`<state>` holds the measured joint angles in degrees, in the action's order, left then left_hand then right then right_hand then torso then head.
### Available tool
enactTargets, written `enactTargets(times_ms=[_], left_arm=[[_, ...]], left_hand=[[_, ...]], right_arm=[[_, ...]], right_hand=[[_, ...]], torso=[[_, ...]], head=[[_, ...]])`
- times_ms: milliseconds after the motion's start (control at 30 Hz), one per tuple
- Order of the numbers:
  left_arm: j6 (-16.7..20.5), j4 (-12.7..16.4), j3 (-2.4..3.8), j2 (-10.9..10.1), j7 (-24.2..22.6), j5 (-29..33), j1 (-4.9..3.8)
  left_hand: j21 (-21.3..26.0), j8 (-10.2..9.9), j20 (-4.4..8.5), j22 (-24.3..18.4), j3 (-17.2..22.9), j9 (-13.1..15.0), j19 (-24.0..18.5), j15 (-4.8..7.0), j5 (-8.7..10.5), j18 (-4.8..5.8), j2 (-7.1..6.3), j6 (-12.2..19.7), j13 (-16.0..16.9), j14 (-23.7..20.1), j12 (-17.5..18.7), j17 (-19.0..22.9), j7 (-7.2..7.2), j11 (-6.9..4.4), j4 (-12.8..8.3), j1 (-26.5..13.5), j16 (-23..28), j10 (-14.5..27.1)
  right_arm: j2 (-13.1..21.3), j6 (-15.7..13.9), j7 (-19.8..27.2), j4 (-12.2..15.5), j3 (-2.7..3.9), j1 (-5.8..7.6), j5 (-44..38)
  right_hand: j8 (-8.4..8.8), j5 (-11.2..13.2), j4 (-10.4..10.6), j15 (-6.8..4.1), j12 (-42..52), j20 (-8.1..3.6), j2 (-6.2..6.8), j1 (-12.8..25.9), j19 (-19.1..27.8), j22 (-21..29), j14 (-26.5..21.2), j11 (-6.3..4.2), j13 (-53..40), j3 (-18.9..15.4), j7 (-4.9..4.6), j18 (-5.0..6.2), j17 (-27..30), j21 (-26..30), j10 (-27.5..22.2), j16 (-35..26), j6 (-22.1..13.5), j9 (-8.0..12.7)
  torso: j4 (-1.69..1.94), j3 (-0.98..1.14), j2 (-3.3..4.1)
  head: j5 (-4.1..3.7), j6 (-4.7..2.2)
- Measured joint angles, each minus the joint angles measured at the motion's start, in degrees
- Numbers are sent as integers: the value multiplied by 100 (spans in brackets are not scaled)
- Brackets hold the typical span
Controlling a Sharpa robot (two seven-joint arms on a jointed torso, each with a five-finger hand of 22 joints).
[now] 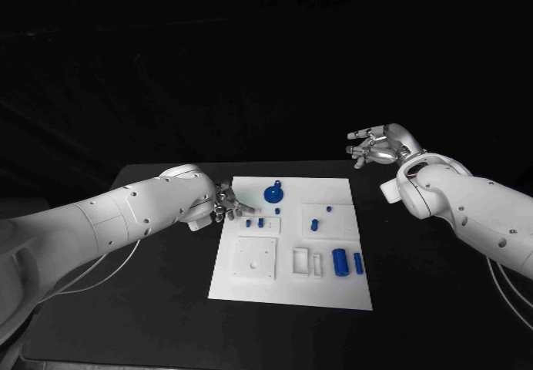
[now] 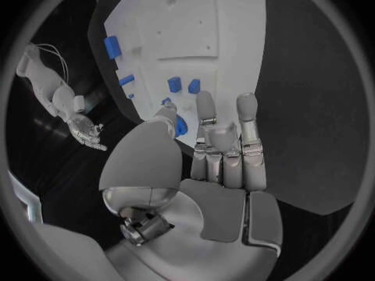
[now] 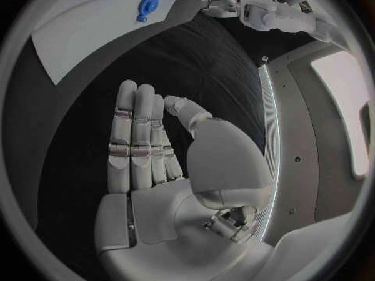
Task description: Assemble the parts on the task board
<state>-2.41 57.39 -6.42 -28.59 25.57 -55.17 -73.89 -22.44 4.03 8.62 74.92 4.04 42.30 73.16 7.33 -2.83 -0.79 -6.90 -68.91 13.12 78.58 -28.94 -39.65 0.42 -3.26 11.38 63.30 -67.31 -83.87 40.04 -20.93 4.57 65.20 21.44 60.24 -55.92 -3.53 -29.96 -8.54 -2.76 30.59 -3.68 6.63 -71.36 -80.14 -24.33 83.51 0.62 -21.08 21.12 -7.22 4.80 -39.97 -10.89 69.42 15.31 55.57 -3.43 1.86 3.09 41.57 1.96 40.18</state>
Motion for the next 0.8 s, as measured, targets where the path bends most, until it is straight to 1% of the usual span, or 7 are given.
enactTargets(times_ms=[133,233,300,433,533,633,800], left_arm=[[93,116,59,-101,-195,411,-88],[204,166,72,-132,-467,661,-126],[353,189,74,-129,-753,730,-137],[739,194,64,-51,-1365,600,-146],[1057,189,9,48,-1844,343,-149],[1305,154,-49,154,-2264,43,-149],[1541,-12,-183,377,-2768,-543,-148]], left_hand=[[359,2,-182,-126,-109,-598,-299,-178,-52,9,517,336,-164,-445,516,384,159,128,-660,220,406,199],[819,5,-356,-472,29,-1177,-485,-358,-560,8,956,597,-477,-745,1056,830,279,278,-1274,796,965,607],[1116,90,-427,-772,74,-1647,-444,-405,-540,8,1108,594,-815,-699,1452,1179,317,330,-1660,1117,1358,659],[1384,7,-495,-991,94,-2292,-438,-505,-514,-9,1128,490,-949,-751,2101,1514,435,480,-2071,1453,1817,878],[1398,-32,-535,-921,142,-2707,-478,-560,-514,-144,1090,495,-959,-702,2487,1654,489,596,-2302,1578,2032,1016],[1397,-32,-593,-757,176,-3001,-536,-582,-539,-224,1090,474,-960,-680,2530,1725,510,676,-2463,1578,2152,1271],[1431,-32,-658,-669,158,-3395,-601,-665,-416,-234,1011,655,-966,-612,2530,1892,476,760,-2598,1499,2482,1480]], right_arm=[[9,0,0,-1,0,-1,0],[14,0,0,-12,0,-2,0],[16,0,0,-21,0,-2,0],[15,-1,2,-38,0,-2,2],[3,-1,4,-50,0,-2,4],[-10,-3,6,-61,0,-3,6],[-41,-13,13,-75,0,-4,6]], right_hand=[[0,0,0,0,0,0,0,0,0,0,0,0,0,0,0,0,0,0,0,0,0,0],[0,0,0,0,0,0,0,0,0,0,0,1,0,0,0,0,0,0,1,0,-1,0],[0,0,0,0,0,0,0,0,0,0,0,1,0,0,1,0,0,0,1,0,-1,0],[0,0,0,0,0,0,0,0,0,0,0,1,0,0,1,0,0,0,2,0,-1,0],[0,0,0,0,0,0,0,0,0,-1,0,2,0,0,2,0,0,0,3,0,-2,0],[0,0,-6,0,0,0,0,0,0,0,0,11,0,43,3,0,10,0,8,0,-3,0],[0,0,-6,16,0,21,0,0,21,6,-17,26,0,43,-6,0,18,0,-57,-23,-11,0]], torso=[[1,0,-3],[2,0,-5],[5,0,-5],[2,-4,1],[-5,-4,7],[-9,-5,10],[-15,-3,14]], head=[[0,-22],[3,-42],[3,-59],[-3,-93],[-6,-116],[-9,-143],[-13,-185]])
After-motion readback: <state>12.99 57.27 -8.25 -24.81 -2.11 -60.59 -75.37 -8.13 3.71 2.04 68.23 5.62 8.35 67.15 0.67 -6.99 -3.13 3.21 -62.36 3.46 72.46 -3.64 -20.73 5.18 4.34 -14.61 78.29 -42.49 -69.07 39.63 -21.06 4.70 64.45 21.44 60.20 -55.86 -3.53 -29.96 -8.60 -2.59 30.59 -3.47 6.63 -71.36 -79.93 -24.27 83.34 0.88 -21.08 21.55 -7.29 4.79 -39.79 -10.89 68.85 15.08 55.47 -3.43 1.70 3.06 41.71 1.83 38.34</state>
